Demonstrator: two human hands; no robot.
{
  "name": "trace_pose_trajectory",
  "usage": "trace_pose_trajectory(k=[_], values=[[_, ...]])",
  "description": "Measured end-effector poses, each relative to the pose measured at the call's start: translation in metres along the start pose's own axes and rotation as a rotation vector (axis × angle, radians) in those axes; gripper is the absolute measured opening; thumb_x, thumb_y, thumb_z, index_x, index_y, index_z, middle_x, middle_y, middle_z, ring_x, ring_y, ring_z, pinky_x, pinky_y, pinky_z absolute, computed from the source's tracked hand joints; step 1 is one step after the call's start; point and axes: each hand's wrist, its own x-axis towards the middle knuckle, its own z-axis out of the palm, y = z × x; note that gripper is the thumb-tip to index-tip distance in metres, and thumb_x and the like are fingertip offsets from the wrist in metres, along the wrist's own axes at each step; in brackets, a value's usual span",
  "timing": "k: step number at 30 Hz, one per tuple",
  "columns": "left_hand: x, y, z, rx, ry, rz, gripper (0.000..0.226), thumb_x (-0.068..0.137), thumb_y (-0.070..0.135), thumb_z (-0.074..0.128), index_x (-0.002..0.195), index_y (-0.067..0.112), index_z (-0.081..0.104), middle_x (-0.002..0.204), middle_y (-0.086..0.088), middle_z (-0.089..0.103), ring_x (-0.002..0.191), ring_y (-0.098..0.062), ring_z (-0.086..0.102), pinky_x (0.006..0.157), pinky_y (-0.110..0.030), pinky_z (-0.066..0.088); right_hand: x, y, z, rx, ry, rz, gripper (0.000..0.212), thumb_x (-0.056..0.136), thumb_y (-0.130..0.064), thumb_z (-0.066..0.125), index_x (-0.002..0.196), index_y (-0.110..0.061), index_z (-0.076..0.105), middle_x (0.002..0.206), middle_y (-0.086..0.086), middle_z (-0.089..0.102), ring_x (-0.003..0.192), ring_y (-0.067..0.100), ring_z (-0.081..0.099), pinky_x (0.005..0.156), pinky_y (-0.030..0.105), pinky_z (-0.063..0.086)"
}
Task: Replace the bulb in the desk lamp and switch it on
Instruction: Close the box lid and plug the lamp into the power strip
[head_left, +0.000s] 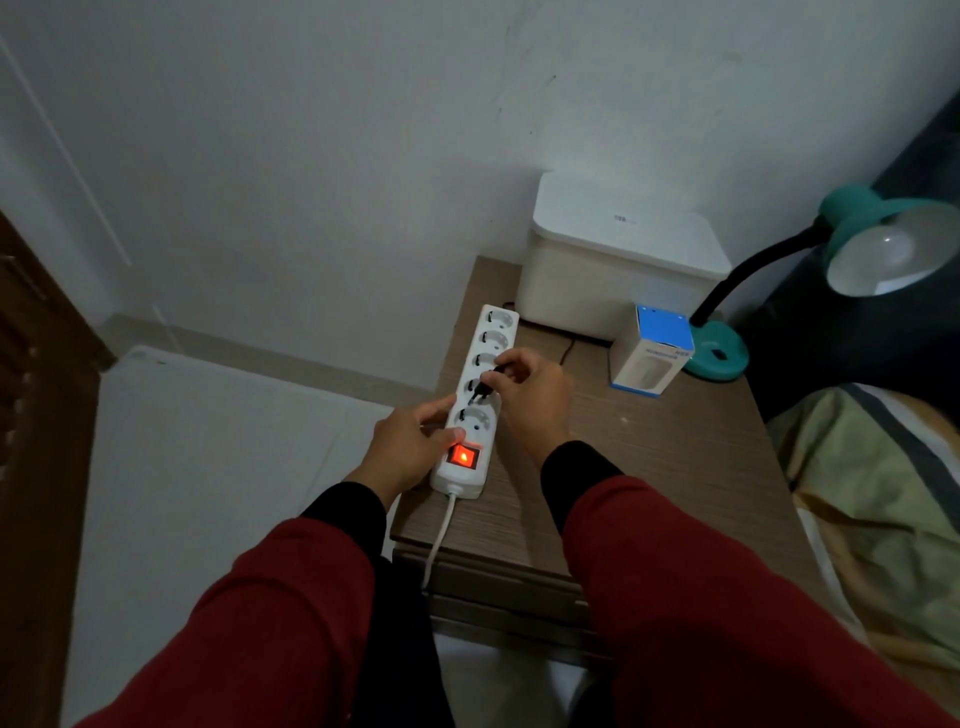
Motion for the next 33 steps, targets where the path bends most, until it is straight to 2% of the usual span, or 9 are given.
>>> trace_pose_trajectory(k=[4,8,12,18,21,25,33], values=[[0.003,-0.003,0.0,-0.02,0.007,-0.008,0.048,0.086,0.017,0.065,0.131,0.028,0.053,0.126,0.001,0.064,0.099,-0.004,0.055,0.09,-0.021,0.043,0.006,-0.002,0.001,-0.045,-0.015,-0.032,0.017,0.077,-0.006,0.073,0.093,-0.006,0.069,0.084,0.003,0.063,0.077,0.01,0.059,0.076,0.024,0.053],[0.004,-0.003,0.0,-0.025,0.003,-0.016,0.048,0.087,0.017,0.065,0.132,0.027,0.052,0.127,0.001,0.063,0.1,-0.004,0.055,0.089,-0.022,0.044,0.006,0.0,0.005,-0.141,-0.038,-0.086,0.019,0.077,-0.006,0.072,0.096,-0.005,0.069,0.097,0.012,0.068,0.082,0.012,0.059,0.083,0.03,0.054],[0.005,-0.004,0.0,-0.011,-0.003,-0.013,0.049,0.087,0.017,0.064,0.133,0.027,0.051,0.128,0.001,0.062,0.1,-0.004,0.053,0.089,-0.023,0.044,0.006,0.003,0.006,-0.152,-0.029,-0.095,0.019,0.078,-0.006,0.071,0.096,-0.004,0.069,0.1,0.013,0.067,0.083,0.014,0.059,0.082,0.027,0.053],[0.006,-0.003,-0.001,0.005,-0.011,-0.015,0.049,0.087,0.018,0.065,0.133,0.027,0.05,0.129,0.001,0.061,0.101,-0.004,0.053,0.089,-0.023,0.043,0.009,0.002,0.006,-0.217,-0.06,-0.131,0.019,0.079,-0.008,0.071,0.097,-0.006,0.069,0.103,0.013,0.067,0.094,0.022,0.065,0.087,0.031,0.054],[0.006,-0.003,0.0,0.006,-0.008,-0.015,0.049,0.087,0.018,0.065,0.132,0.027,0.051,0.129,0.0,0.061,0.101,-0.004,0.053,0.088,-0.023,0.044,0.01,0.0,0.006,-0.251,-0.065,-0.148,0.018,0.08,-0.009,0.069,0.099,-0.006,0.069,0.102,0.013,0.068,0.093,0.022,0.065,0.086,0.03,0.053],[0.006,-0.002,-0.001,0.0,-0.009,-0.012,0.049,0.087,0.016,0.064,0.133,0.026,0.051,0.129,-0.001,0.061,0.1,-0.004,0.052,0.088,-0.022,0.043,0.008,0.001,0.006,-0.232,-0.073,-0.125,0.021,0.078,-0.009,0.072,0.098,-0.005,0.069,0.1,0.013,0.07,0.091,0.023,0.067,0.087,0.036,0.055],[0.007,-0.004,0.0,0.0,-0.003,-0.015,0.049,0.087,0.018,0.064,0.133,0.026,0.051,0.13,0.002,0.061,0.102,-0.005,0.053,0.093,-0.029,0.047,0.007,0.004,0.013,-0.236,-0.125,-0.129,0.019,0.077,-0.008,0.072,0.096,-0.006,0.07,0.102,0.012,0.07,0.091,0.021,0.066,0.082,0.03,0.055]])
